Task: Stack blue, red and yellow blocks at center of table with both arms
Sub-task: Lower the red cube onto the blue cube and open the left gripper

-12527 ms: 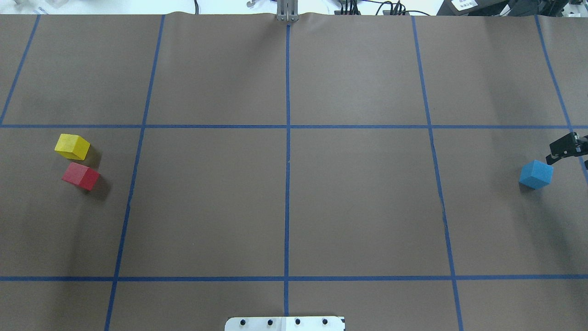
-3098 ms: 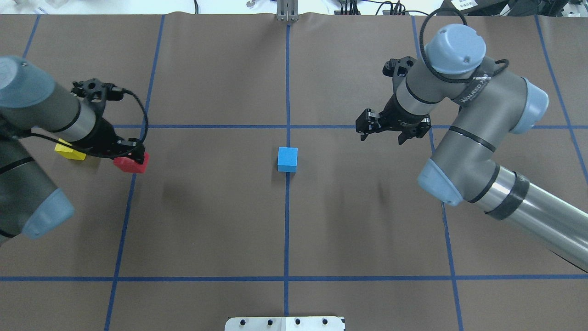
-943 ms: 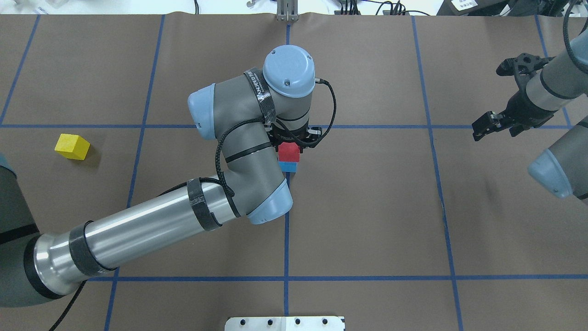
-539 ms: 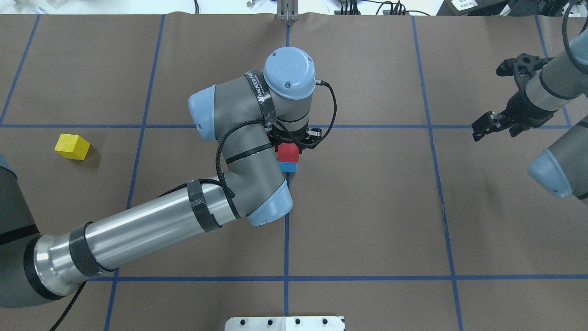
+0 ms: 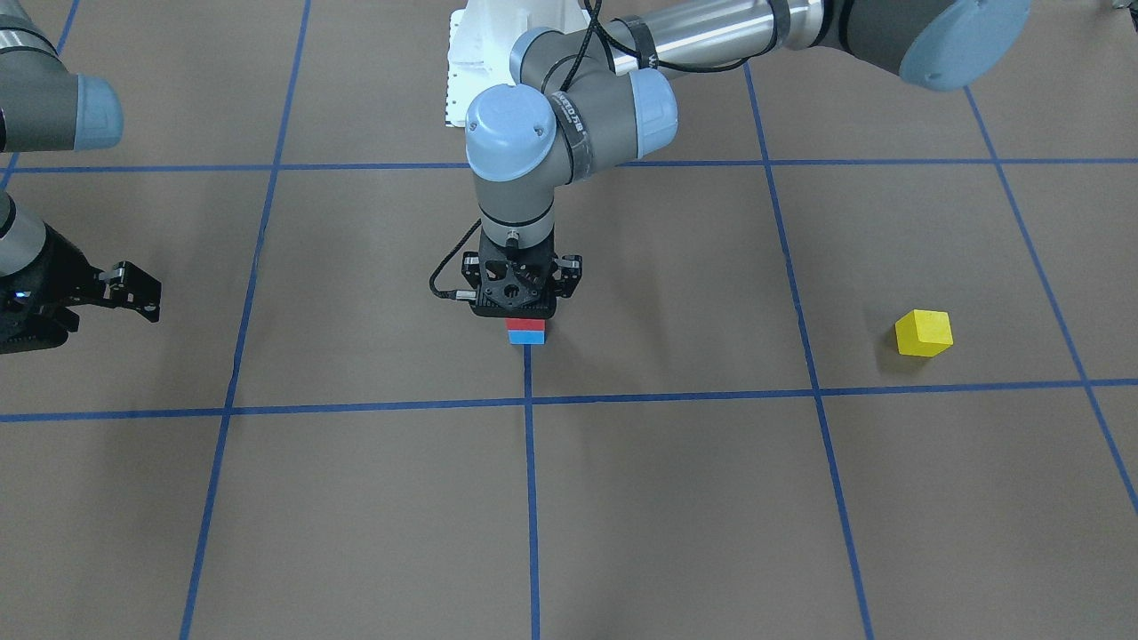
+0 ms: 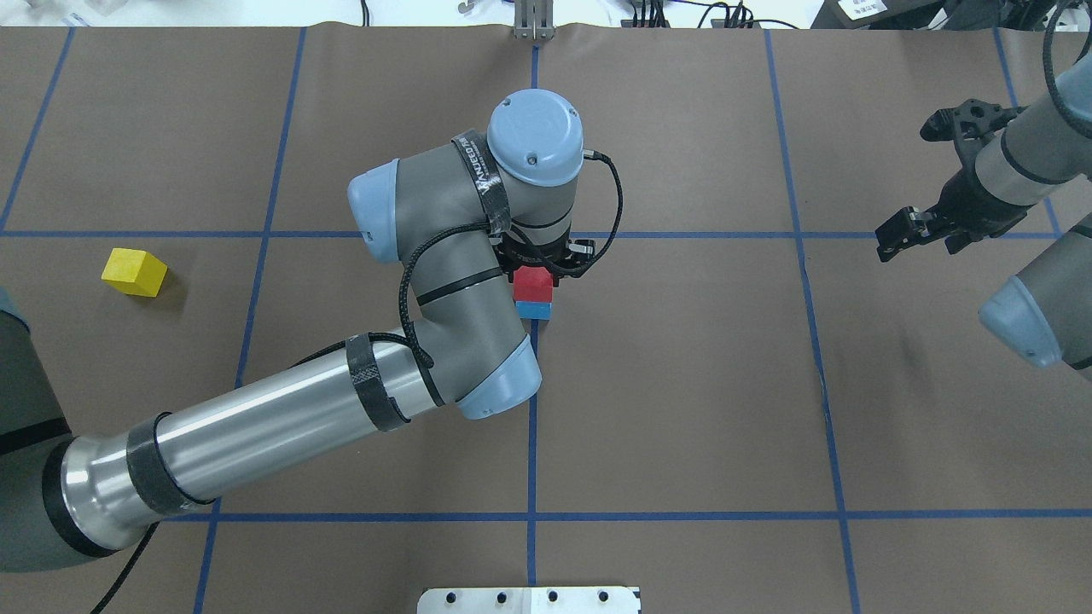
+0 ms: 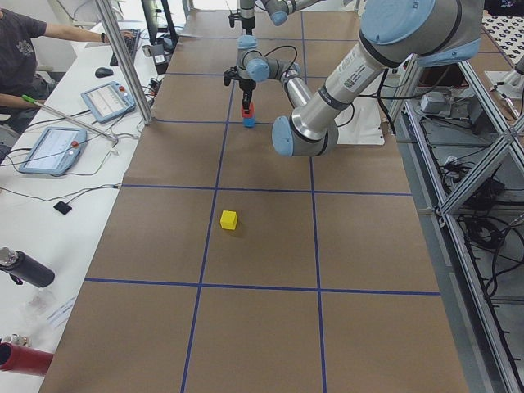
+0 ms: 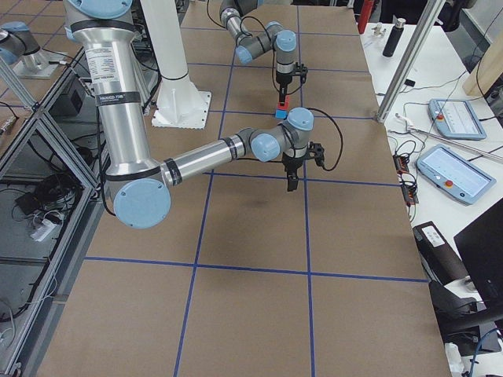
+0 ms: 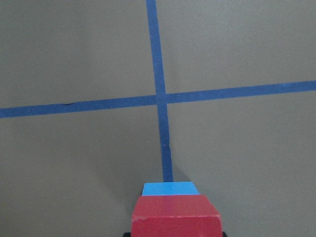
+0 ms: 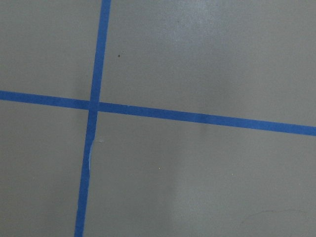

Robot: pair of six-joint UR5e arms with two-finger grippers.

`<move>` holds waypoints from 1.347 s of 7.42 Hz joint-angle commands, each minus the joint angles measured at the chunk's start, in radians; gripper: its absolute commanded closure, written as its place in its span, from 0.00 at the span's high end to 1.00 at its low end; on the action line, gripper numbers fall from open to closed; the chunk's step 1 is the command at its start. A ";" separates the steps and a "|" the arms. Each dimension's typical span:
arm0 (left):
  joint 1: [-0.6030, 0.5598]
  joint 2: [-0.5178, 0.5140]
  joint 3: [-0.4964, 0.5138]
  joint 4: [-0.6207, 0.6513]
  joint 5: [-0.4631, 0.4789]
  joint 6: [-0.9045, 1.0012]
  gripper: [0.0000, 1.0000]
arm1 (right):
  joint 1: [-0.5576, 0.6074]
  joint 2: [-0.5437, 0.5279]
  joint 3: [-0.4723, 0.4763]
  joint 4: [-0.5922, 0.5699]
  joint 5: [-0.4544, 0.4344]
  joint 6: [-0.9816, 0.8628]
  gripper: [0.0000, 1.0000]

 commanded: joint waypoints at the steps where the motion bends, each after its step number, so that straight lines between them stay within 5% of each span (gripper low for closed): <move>1: 0.000 0.001 0.000 0.000 0.000 0.000 0.00 | 0.000 0.000 -0.001 -0.001 0.000 0.001 1.00; 4: 0.002 0.001 0.001 0.000 0.002 0.000 0.06 | 0.000 0.002 -0.001 -0.003 0.000 0.000 1.00; 7: 0.002 0.001 0.001 0.000 0.005 0.000 0.56 | 0.000 0.003 -0.001 -0.004 0.002 -0.001 1.00; 9: 0.006 0.001 0.001 0.000 0.017 0.000 0.66 | -0.002 0.011 -0.016 -0.001 0.002 -0.001 1.00; 10: 0.006 0.001 0.001 0.000 0.017 0.000 0.91 | -0.002 0.011 -0.016 -0.001 0.003 -0.001 1.00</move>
